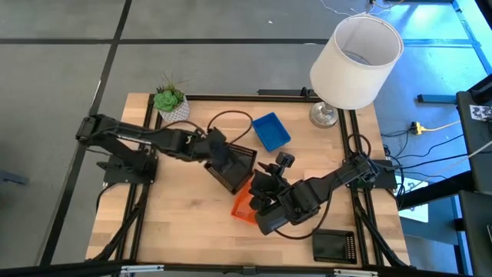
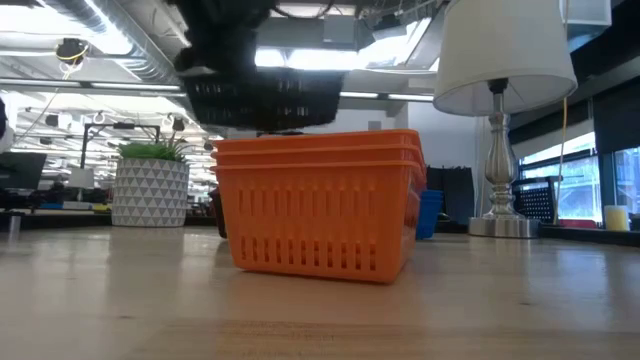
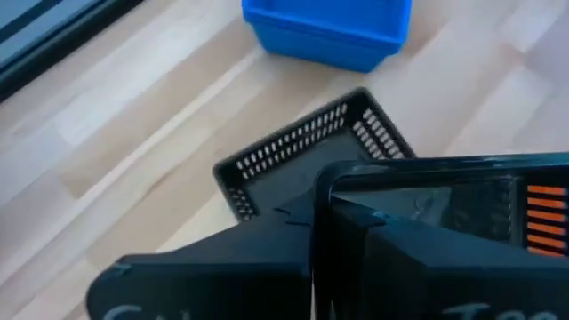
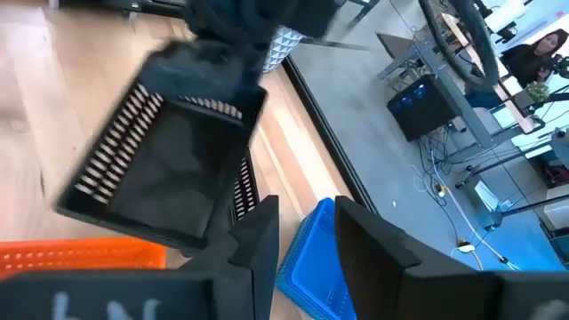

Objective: Stack baskets by color
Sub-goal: Stack the left black bin on the top black bin

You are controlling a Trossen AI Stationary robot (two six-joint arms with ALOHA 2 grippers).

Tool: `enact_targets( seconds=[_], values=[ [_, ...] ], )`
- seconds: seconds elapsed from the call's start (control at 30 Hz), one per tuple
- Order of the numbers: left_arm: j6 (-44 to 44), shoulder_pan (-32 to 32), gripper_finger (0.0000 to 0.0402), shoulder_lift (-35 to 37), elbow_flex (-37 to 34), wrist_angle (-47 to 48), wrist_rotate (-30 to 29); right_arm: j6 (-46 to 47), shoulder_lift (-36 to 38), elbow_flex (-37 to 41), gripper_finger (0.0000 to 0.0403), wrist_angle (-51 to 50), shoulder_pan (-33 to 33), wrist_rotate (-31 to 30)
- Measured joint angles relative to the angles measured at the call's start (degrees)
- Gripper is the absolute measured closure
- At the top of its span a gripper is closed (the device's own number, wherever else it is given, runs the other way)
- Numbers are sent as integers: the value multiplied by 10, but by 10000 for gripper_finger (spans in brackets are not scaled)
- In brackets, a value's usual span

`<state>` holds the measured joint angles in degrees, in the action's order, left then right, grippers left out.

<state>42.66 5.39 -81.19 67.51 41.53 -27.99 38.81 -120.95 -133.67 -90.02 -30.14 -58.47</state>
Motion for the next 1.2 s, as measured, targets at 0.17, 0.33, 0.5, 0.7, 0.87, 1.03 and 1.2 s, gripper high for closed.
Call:
enact_targets(
  seconds=[0.17,0.33,0.5,0.7,0.87,1.03,1.2],
  values=[
    [-26,-39,401,-23,0,-50,-3,-1,0,0,291,0,-15,0],
    [-29,-77,401,-45,0,-75,-10,-3,0,0,291,0,-30,0],
    [-29,-94,401,-63,0,-94,-7,-3,0,0,291,0,-42,0],
    [-33,-98,401,-88,-1,-93,-12,-3,0,0,291,0,-53,0],
    [-24,-96,401,-110,0,-95,-3,-3,-1,0,291,0,-55,0],
    [-15,-85,401,-122,0,-87,6,-2,-1,0,291,0,-55,1],
    [8,-75,401,-122,0,-43,19,-2,-1,0,291,0,-56,1]
  ],
)
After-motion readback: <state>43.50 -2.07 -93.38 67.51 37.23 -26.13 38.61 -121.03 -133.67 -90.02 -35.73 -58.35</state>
